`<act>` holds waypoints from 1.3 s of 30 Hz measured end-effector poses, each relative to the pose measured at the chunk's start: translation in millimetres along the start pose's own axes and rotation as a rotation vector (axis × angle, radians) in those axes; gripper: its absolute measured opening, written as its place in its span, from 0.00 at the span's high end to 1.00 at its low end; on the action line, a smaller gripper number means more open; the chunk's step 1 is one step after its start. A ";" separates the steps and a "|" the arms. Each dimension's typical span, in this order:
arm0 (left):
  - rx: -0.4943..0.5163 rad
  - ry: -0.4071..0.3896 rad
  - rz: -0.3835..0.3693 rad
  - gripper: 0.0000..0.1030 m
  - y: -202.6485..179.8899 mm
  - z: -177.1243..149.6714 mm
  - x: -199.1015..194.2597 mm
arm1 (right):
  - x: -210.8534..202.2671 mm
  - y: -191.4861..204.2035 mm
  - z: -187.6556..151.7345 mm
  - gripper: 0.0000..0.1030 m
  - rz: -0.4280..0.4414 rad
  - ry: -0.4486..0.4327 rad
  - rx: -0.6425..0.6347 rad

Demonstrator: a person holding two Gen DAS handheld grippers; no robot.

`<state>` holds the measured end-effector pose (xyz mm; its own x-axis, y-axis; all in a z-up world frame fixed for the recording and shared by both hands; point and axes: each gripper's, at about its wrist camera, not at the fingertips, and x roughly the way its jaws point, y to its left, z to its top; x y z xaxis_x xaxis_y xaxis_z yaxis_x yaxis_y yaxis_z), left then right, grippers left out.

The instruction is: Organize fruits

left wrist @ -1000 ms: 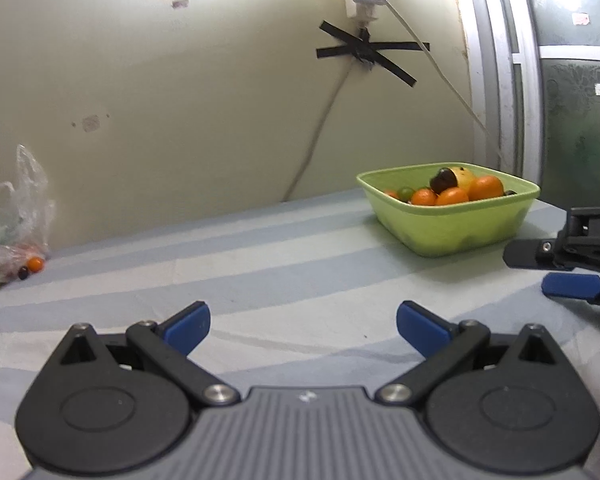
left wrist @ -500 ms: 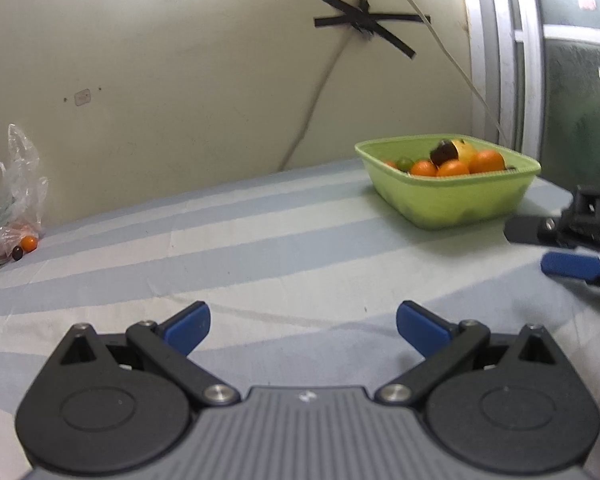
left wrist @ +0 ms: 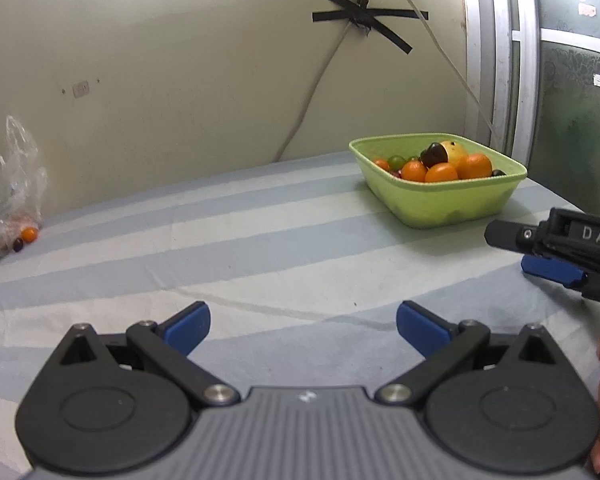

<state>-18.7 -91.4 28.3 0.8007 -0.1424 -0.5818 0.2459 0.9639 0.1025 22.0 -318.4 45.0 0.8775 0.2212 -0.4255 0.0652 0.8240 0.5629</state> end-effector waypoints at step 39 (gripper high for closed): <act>0.049 -0.090 0.155 0.00 -2.0 -2.8 -3.4 | -5.5 2.2 -2.0 0.35 0.032 -0.034 -0.026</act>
<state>-23.4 -92.2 27.9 0.8763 -0.0151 -0.4816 0.1404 0.9641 0.2252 16.3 -316.8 47.1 0.8946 0.2298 -0.3832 0.0253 0.8302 0.5569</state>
